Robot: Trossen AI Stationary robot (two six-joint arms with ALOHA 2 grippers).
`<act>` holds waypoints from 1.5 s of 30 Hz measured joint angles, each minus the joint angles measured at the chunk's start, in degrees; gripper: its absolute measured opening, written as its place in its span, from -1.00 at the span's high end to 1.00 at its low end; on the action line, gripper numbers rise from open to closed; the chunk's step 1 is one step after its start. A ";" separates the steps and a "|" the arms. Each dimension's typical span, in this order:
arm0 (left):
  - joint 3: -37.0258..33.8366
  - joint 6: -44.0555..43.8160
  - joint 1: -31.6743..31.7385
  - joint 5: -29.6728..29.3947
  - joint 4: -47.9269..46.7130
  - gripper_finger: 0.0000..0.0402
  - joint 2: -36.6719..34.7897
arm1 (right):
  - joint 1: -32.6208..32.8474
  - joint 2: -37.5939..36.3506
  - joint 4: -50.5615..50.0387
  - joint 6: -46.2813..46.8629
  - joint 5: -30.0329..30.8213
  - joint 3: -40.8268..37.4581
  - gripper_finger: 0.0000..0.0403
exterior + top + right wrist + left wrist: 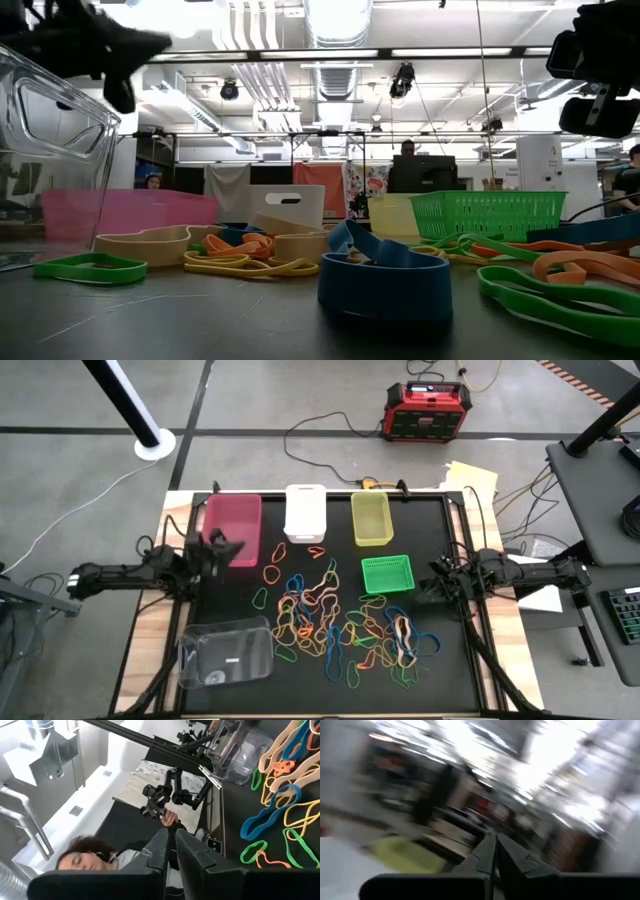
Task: Sort rubber bands into baskets
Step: Put the brown rubber band into the yellow bin
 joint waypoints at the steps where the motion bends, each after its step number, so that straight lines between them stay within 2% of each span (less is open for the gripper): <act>1: 0.27 1.05 -0.18 3.40 0.72 1.00 1.04 | 0.00 0.07 0.01 0.00 0.00 0.00 0.86; 3: 0.99 2.63 -0.46 6.21 2.42 1.00 2.83 | -0.02 0.13 -0.01 0.00 0.01 0.00 0.86; 9: 4.07 5.09 -1.30 6.30 5.54 1.00 7.32 | -0.02 0.23 0.47 0.00 0.27 0.00 0.86; 11: 5.18 5.17 -1.71 6.30 5.73 1.00 8.92 | -0.02 0.23 0.53 -0.01 3.66 0.00 0.86; 13: 6.16 5.22 -2.09 6.32 5.78 1.00 10.54 | -0.02 0.23 0.94 -0.04 13.36 0.00 0.86; 17: 8.14 5.22 -2.55 6.32 5.85 1.00 13.75 | -0.02 0.24 0.67 -0.03 41.66 0.00 0.86; 21: 10.39 6.25 -2.68 6.34 5.92 1.00 16.32 | -0.04 0.25 0.45 -0.04 64.63 0.00 0.86; 24: 12.09 7.37 -2.68 6.33 5.90 1.00 18.22 | -0.04 0.25 0.44 -0.04 76.61 0.00 0.86; 27: 13.79 7.38 -2.68 6.33 5.85 1.00 19.93 | -0.04 0.25 0.43 -0.04 82.61 0.00 0.86; 32: 15.76 7.30 -2.68 6.33 4.43 1.00 22.50 | -0.04 0.14 0.46 -2.04 84.98 0.00 0.86; 33: 16.02 7.31 -2.68 6.33 3.97 1.00 22.96 | -0.08 -0.19 0.54 -5.71 82.40 0.00 0.86; 36: 16.83 9.69 -2.68 6.48 2.38 1.00 24.39 | 0.00 -0.21 0.51 -27.24 71.01 1.15 0.86; 39: 18.28 13.63 -2.68 7.70 -2.30 1.00 25.20 | 0.13 1.08 0.67 -39.40 59.65 3.57 0.86; 42: 21.57 15.41 -2.86 7.76 -13.19 1.00 25.19 | 0.11 3.89 -0.41 -49.96 54.08 7.91 0.86; 45: 25.70 13.30 -3.47 7.77 -25.87 1.00 25.93 | 0.11 7.92 -6.53 -55.05 53.63 13.87 0.86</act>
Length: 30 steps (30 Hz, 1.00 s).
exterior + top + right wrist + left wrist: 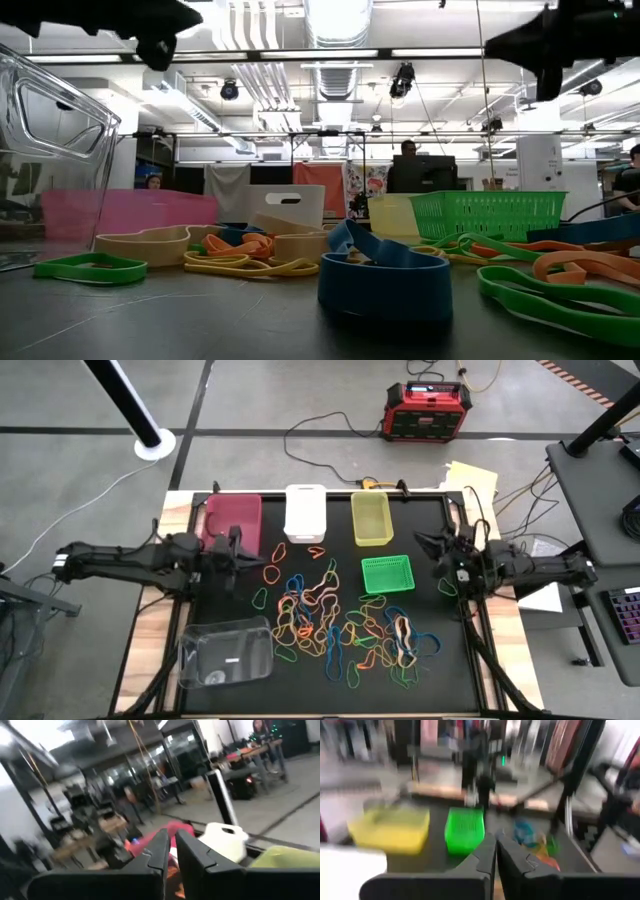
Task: Sort rubber bands into baskets
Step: Put the brown rubber band into the yellow bin
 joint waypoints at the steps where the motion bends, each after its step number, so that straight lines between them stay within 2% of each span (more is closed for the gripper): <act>1: 0.98 -1.49 -0.47 -0.01 -2.61 1.00 0.51 | 0.00 1.42 -3.23 -1.09 0.19 2.17 0.86; 5: 2.30 -3.14 -3.21 0.00 -4.47 1.00 2.62 | 0.00 8.28 -16.28 -0.60 0.38 10.91 0.86; 11: 2.30 -3.42 -4.76 -0.09 -3.49 1.00 5.58 | 0.00 18.74 -30.11 0.22 0.27 21.83 0.86; 14: 2.52 -3.48 -4.76 -1.41 1.51 1.00 7.93 | 0.00 23.08 -34.12 -1.43 0.36 26.02 0.86; 16: 3.26 -4.45 -4.75 -1.72 3.82 1.00 9.52 | 0.00 25.41 -35.30 -2.90 0.33 27.92 0.86; 20: 5.45 -4.73 -4.80 -1.80 1.75 1.00 12.72 | 0.00 29.07 -35.61 -5.48 0.16 30.32 0.86; 30: 12.89 -10.46 -4.80 -1.92 -4.16 1.00 22.11 | 0.00 37.24 -27.38 -5.88 0.36 35.97 0.86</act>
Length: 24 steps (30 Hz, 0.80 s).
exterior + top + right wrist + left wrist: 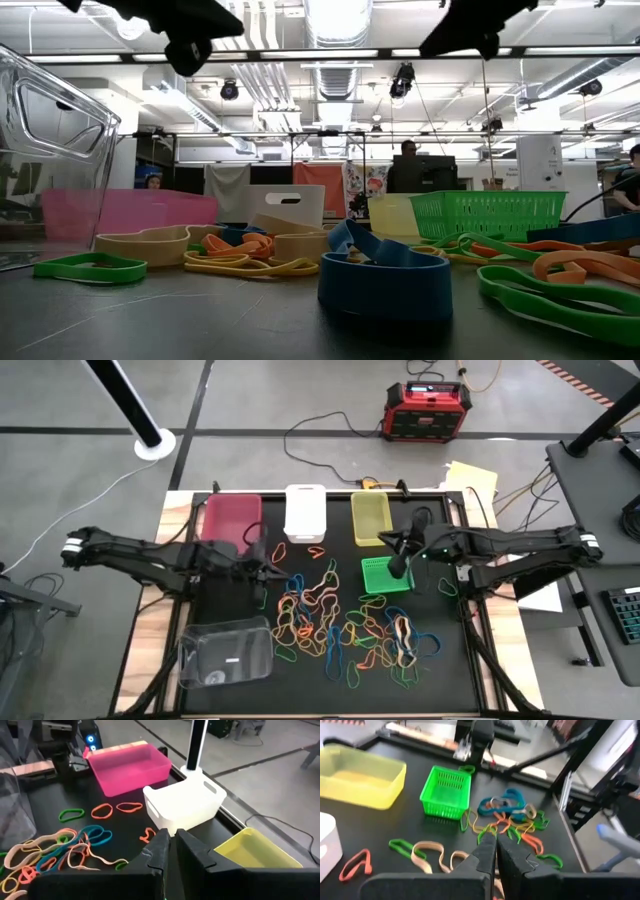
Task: Sort rubber bands into baskets
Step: Put the brown rubber band into the yellow bin
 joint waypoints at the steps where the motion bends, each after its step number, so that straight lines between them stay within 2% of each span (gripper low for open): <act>1: 0.86 -0.02 0.00 0.00 -1.33 1.00 0.89 | 0.00 0.89 -0.14 -0.20 0.00 0.67 0.86; 5: 4.07 0.57 0.00 -0.12 -4.49 1.00 4.25 | 0.00 4.48 -0.82 -0.45 0.00 4.22 0.86; 8: 5.82 1.91 -0.02 -0.20 -4.87 1.00 6.40 | 0.02 7.61 -0.86 -4.51 -0.98 6.43 0.86; 10: 6.65 3.22 -0.10 -0.20 -5.48 1.00 7.74 | 0.11 9.92 -1.85 -6.67 -4.28 7.30 0.86; 13: 7.44 4.36 -0.36 -0.20 -5.88 1.00 9.55 | 0.77 12.66 -1.75 -11.65 -13.44 7.47 0.86; 15: 7.46 4.69 -0.51 -0.22 -5.95 1.00 10.44 | 1.95 14.48 -1.33 -13.75 -17.25 7.35 0.86; 21: 7.35 5.62 -0.55 -2.11 -6.05 1.00 12.06 | 5.54 22.10 2.11 -17.76 -16.41 7.23 0.86; 24: 7.35 5.56 -0.55 -5.90 -7.43 1.00 11.64 | 6.50 27.18 6.67 -19.70 -16.46 7.23 0.86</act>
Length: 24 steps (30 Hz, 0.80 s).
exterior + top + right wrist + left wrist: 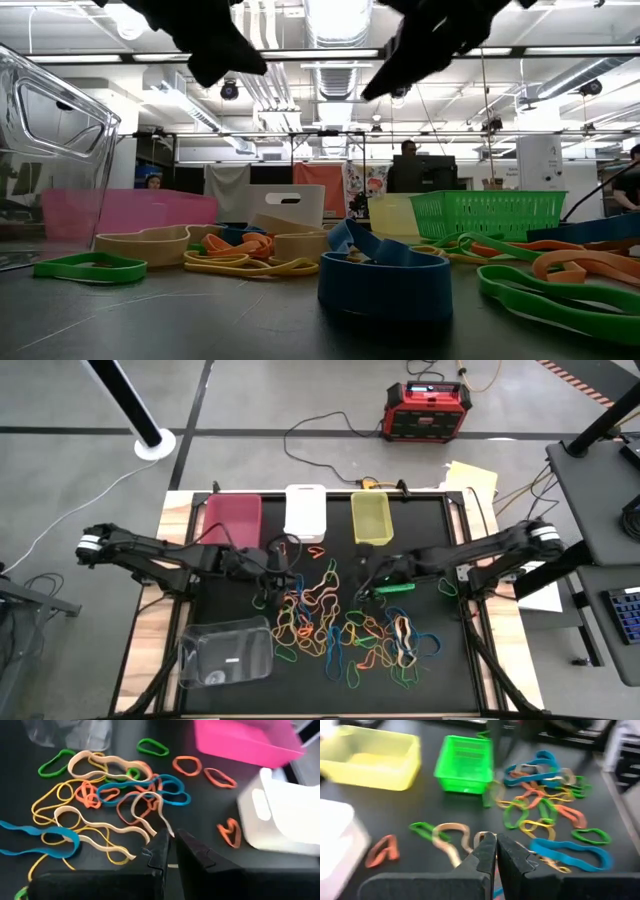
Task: Sort rubber bands into baskets
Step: Put the brown rubber band into the yellow bin
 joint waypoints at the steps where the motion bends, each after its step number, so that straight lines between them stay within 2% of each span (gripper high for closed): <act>1: 0.00 -0.78 -0.02 -2.19 -1.00 1.00 -0.53 | 0.09 1.62 1.45 -0.60 -0.06 0.01 0.86; 4: 0.00 -3.43 -0.02 -8.99 -5.42 1.00 -3.37 | 0.02 6.46 4.45 -0.94 -0.14 0.96 0.86; 8: 0.00 -4.46 -0.20 -13.25 -8.19 1.00 -7.40 | -0.01 12.57 4.60 -1.40 0.01 4.23 0.86; 15: -0.02 -3.09 -0.24 -13.46 -8.16 1.00 -11.27 | 0.00 21.84 3.77 -3.70 -2.41 11.96 0.76; 24: -0.07 -1.93 -0.24 -13.97 -6.86 1.00 -11.02 | -0.02 27.76 2.01 -4.40 -3.07 16.30 0.34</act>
